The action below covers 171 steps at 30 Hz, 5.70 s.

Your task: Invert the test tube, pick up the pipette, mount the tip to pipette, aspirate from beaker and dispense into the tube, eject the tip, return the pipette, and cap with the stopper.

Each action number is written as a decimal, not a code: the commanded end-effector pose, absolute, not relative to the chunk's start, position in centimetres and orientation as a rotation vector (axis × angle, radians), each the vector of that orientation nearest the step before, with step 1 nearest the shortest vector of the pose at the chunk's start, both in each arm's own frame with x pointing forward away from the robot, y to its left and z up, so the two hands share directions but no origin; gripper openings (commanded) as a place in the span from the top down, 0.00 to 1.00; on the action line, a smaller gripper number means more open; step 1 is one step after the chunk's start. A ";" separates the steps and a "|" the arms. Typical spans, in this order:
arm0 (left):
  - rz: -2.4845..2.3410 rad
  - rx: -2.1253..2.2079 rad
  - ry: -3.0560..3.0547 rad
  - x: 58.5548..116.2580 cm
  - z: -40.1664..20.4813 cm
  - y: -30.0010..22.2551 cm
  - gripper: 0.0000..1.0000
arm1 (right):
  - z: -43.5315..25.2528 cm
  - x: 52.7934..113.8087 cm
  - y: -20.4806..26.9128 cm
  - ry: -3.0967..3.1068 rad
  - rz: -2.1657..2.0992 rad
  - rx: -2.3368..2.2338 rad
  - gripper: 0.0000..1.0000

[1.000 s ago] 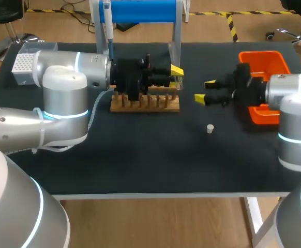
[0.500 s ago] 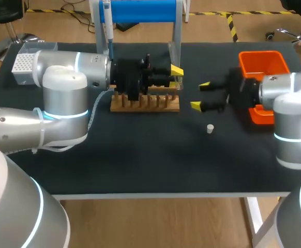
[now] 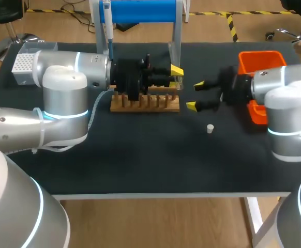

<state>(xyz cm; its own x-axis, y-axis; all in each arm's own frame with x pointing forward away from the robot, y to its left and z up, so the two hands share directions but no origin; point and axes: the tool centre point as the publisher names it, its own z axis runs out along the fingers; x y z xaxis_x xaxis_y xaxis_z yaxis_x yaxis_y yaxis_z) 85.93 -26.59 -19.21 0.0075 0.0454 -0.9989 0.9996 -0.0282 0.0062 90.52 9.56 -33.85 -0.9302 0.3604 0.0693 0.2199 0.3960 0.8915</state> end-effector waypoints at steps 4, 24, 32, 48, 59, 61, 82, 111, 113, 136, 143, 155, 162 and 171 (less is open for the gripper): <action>-1.204 1.270 1.221 86.0 -19.2 -26.6 1.00 | -35.5 91.0 11.5 2.458 1.535 0.533 0.00; -1.204 1.270 1.221 86.0 -19.2 -26.6 1.00 | -36.1 91.1 11.7 2.462 1.503 0.487 0.00; -1.204 1.270 1.221 86.0 -19.2 -26.6 1.00 | -36.1 91.1 11.7 2.462 1.503 0.487 0.00; -1.637 0.912 1.536 89.3 -16.0 -22.3 1.00 | -36.1 91.1 11.7 2.462 1.503 0.487 0.00; -1.734 0.853 1.672 90.5 -15.5 -21.5 1.00 | -36.1 91.1 11.7 2.462 1.503 0.487 0.00; -1.734 0.853 1.672 90.5 -15.5 -21.5 1.00 | -36.1 91.1 11.7 2.462 1.503 0.487 0.00; -1.734 0.853 1.672 90.5 -15.5 -21.5 1.00 | -36.1 91.1 11.7 2.462 1.503 0.487 0.00; -2.355 0.199 2.023 92.6 -13.5 -22.4 1.00 | -36.1 91.1 11.7 2.462 1.503 0.487 0.00; -2.355 0.199 2.023 92.6 -13.5 -22.4 1.00 | -36.1 91.1 11.7 2.462 1.503 0.487 0.00; -2.355 0.093 2.056 96.7 -15.1 -19.6 1.00 | -36.1 91.1 11.7 2.462 1.503 0.487 0.00; -2.377 0.086 2.026 97.9 -16.5 -19.5 1.00 | -36.1 91.1 11.7 2.462 1.503 0.487 0.00; -2.407 0.030 2.044 98.3 -18.0 -19.7 1.00 | -36.1 91.1 11.7 2.462 1.503 0.487 0.00; -2.395 0.022 2.028 98.1 -18.6 -19.6 1.00 | -36.1 91.1 11.7 2.462 1.503 0.487 0.00; -2.381 -0.008 2.055 98.5 -19.3 -19.4 1.00 | -36.1 91.1 11.7 2.462 1.503 0.487 0.00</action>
